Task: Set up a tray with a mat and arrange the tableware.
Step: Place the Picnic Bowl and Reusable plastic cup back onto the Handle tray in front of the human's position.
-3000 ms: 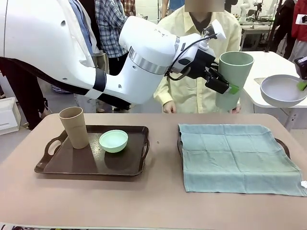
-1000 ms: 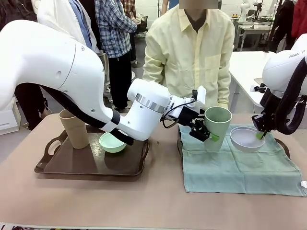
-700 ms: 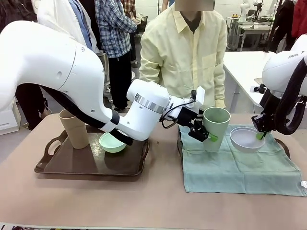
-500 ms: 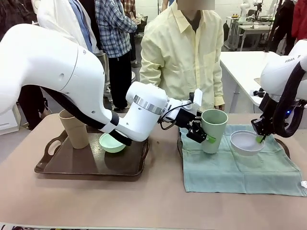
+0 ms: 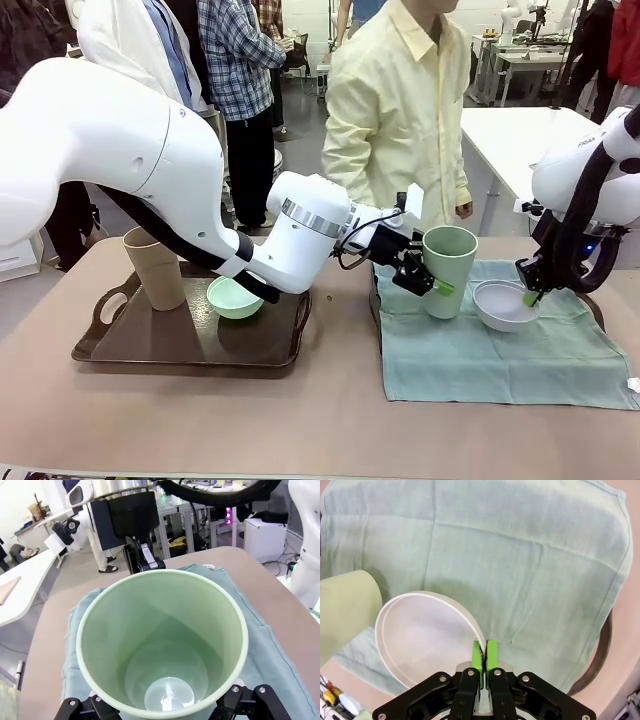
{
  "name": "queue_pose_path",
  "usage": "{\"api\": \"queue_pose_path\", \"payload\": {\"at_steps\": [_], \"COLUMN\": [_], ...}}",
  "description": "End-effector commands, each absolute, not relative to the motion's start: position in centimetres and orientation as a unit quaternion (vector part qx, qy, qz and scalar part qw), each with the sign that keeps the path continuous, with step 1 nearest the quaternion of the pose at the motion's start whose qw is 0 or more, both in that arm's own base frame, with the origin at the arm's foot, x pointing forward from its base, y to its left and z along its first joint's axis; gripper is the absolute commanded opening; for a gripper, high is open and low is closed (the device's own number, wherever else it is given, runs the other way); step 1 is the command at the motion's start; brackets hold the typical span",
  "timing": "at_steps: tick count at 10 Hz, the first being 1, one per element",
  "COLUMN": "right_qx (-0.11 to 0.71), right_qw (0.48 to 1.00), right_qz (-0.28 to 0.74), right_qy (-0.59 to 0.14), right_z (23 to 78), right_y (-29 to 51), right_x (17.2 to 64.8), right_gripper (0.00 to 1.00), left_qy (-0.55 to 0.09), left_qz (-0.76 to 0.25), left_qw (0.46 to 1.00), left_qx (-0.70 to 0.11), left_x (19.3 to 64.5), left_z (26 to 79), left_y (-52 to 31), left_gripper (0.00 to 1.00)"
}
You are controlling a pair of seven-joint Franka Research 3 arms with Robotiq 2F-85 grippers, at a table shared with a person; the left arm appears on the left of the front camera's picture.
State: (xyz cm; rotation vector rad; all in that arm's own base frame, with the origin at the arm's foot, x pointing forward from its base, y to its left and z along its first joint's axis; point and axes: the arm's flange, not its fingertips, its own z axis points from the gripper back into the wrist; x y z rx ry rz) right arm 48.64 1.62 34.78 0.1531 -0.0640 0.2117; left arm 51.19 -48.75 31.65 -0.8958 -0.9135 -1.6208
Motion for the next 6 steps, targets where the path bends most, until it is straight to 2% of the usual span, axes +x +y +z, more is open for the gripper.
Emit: {"api": "queue_pose_path", "payload": {"at_steps": [1,6], "right_qx": [0.091,0.091], "right_qw": [0.989,0.989], "right_qz": [0.113,0.109], "right_qy": [-0.039,-0.039], "right_z": [33.99,33.78], "right_y": [1.29,1.24], "right_x": [49.40,49.60], "right_gripper": [0.04,0.04], "left_qy": [-0.369,-0.340], "left_qz": [-0.666,-0.669], "left_qw": [0.523,0.540], "left_qx": [-0.383,-0.381], "left_x": [51.41,51.31], "left_z": [31.73,31.44], "left_y": [-49.17,-49.49], "left_gripper": [0.86,0.86]}}
